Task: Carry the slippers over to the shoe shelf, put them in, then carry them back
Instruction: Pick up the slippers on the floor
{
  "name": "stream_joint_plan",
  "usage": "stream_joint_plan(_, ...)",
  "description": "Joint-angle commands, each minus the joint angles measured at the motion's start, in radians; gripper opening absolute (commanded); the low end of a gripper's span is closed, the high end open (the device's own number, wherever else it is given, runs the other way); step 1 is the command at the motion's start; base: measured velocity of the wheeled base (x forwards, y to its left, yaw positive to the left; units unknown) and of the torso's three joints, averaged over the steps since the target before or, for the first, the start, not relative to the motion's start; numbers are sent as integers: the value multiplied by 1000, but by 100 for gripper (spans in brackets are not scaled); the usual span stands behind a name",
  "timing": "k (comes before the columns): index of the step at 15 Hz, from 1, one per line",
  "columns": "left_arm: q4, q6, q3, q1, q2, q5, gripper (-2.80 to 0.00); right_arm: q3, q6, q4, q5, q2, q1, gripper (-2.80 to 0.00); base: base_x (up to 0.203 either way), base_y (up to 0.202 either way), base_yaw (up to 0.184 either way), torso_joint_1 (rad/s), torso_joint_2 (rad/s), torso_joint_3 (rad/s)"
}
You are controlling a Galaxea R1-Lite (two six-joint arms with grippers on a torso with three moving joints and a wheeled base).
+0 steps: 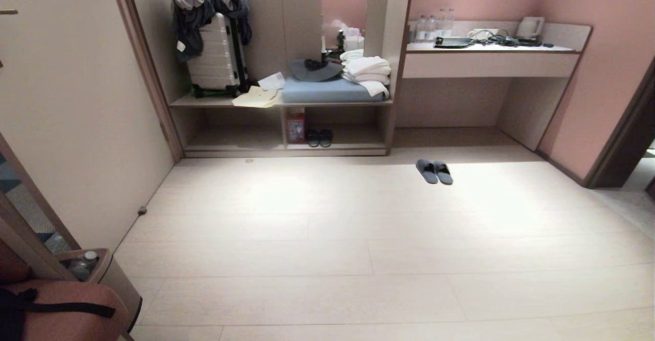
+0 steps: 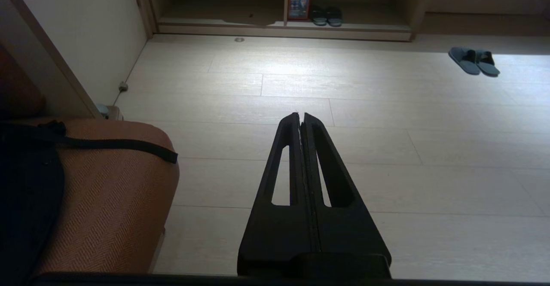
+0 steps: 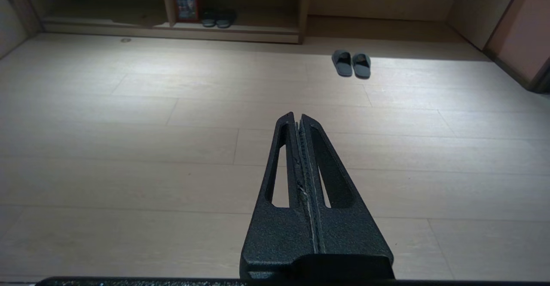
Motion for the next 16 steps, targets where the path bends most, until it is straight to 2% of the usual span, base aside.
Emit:
stream_joint_plan(1,1,0,0,0,-1,2,-280,0,1,0,-1,0,0,-280,0,0,0,0,0,0)
stream_joint_plan(16,-1,4,1,0,1,-2,-280,0,0,-2,0,0,0,-280,0,0,0,0,0,0)
